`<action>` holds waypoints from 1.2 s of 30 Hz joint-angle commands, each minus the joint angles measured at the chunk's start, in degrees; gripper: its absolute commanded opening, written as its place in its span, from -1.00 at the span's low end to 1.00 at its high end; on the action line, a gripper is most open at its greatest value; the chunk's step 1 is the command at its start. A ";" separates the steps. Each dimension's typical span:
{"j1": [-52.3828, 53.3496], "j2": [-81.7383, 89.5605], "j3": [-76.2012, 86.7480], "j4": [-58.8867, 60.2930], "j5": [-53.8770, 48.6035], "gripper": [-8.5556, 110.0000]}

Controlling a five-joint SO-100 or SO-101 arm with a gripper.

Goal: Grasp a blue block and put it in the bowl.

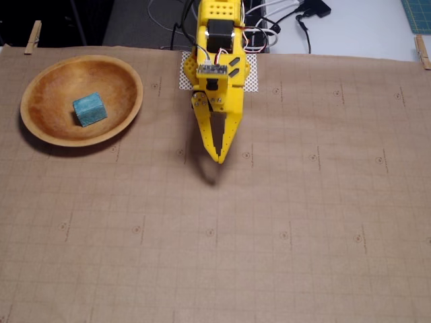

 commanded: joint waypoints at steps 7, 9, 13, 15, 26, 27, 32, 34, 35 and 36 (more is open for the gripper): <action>-0.18 15.38 -1.05 27.77 -0.62 -0.91; -0.18 17.58 -1.23 32.70 -0.62 -0.91; -0.18 20.13 -1.32 41.04 -0.62 -0.91; -0.18 20.21 -1.32 43.42 -0.62 -0.90; -0.09 20.30 -1.32 45.18 -6.24 -0.90; -0.09 20.21 -1.32 45.18 -6.59 -0.90; -0.09 20.30 -1.32 45.09 -6.59 -0.90; -0.09 20.30 -1.32 45.09 -6.59 -0.90; -0.09 20.30 -1.32 45.00 -6.59 -0.90; -0.09 20.21 -1.32 44.74 -6.50 -0.90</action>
